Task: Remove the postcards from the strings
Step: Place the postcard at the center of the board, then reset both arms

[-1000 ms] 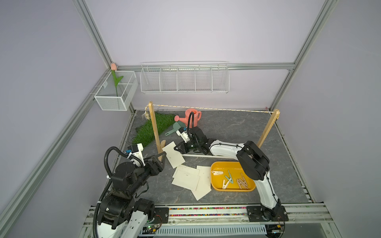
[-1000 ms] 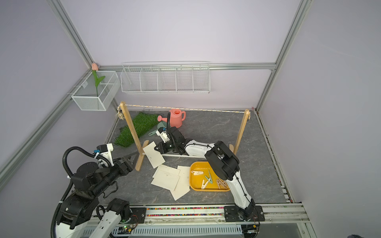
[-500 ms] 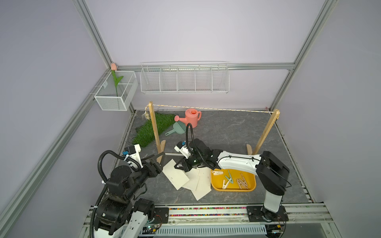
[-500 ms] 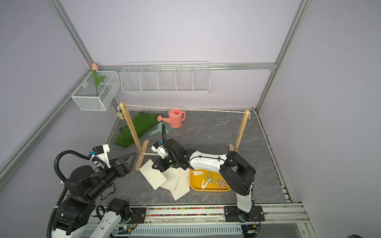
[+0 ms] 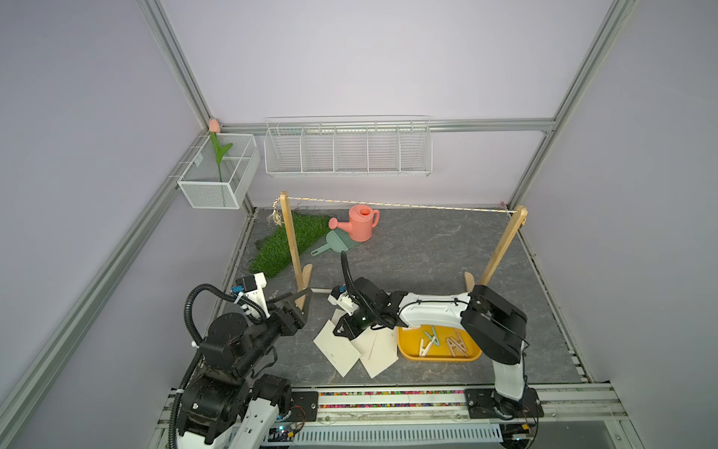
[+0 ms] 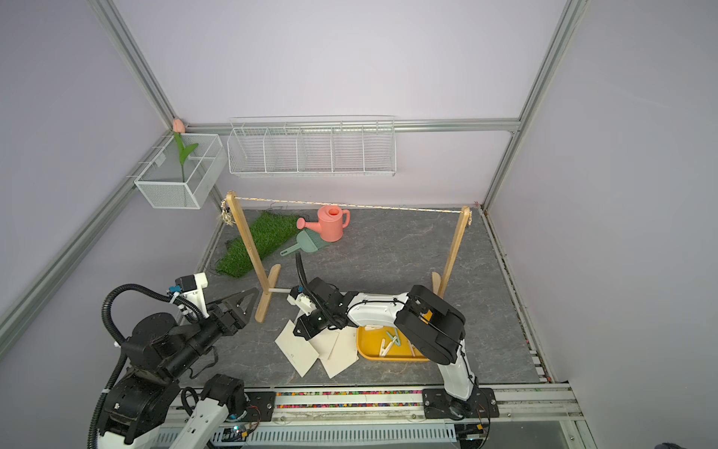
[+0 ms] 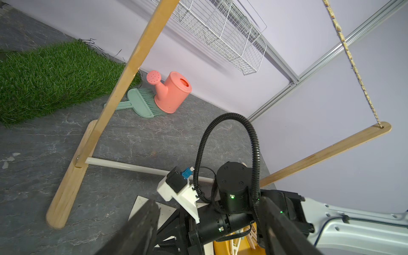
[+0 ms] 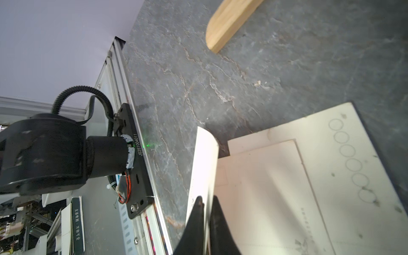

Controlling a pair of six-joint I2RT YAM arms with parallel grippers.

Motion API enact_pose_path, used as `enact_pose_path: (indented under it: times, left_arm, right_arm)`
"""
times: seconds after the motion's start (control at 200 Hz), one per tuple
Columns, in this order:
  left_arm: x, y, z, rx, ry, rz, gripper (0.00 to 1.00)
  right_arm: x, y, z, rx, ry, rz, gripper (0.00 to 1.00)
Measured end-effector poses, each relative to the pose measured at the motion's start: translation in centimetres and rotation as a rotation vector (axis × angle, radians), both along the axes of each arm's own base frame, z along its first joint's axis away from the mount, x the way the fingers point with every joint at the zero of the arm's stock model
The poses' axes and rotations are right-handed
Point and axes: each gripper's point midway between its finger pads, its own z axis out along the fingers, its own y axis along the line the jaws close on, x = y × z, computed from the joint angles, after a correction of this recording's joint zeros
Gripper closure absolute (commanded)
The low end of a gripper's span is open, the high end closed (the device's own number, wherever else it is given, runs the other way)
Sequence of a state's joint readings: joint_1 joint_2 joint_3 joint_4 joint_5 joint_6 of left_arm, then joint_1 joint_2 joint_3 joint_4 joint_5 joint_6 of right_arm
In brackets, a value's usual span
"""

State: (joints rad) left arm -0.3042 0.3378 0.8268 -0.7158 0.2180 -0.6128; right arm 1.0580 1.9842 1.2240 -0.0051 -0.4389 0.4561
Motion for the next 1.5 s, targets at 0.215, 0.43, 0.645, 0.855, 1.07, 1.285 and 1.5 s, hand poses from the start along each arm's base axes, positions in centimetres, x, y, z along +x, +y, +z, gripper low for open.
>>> enact_pose_path:
  times: [0.215,0.43,0.645,0.855,1.07,1.285,1.5]
  left_arm:
    - [0.0,0.0,0.0,0.004,-0.002,-0.001,0.26]
    - [0.2,0.8,-0.3,0.042,-0.002,0.038,0.25]
    - [-0.4,4.4,1.2,0.146,-0.065,0.211,0.00]
    - [-0.7,8.3,2.9,0.280,-0.117,0.395,0.00]
    - [2.6,9.5,0.6,0.424,0.013,0.485,0.00]
    - [5.7,9.4,-2.8,0.510,0.158,0.510,0.00]
    - [6.7,10.4,-4.7,0.534,0.237,0.554,0.00]
  right_arm:
    - [1.5,-0.6,-0.5,-0.029,-0.021,-0.028,0.48]
    - [2.2,-1.8,2.7,-0.030,-0.110,-0.032,0.41]
    - [1.7,-6.2,13.0,0.081,-0.375,-0.083,0.37]
    - [2.6,-16.0,16.7,0.018,-0.594,-0.308,0.32]
    - [6.2,-25.1,13.6,-0.139,-0.589,-0.542,0.31]
    - [7.9,-25.0,11.4,-0.159,-0.522,-0.543,0.30]
    - [11.9,-24.5,6.7,-0.191,-0.363,-0.549,0.29]
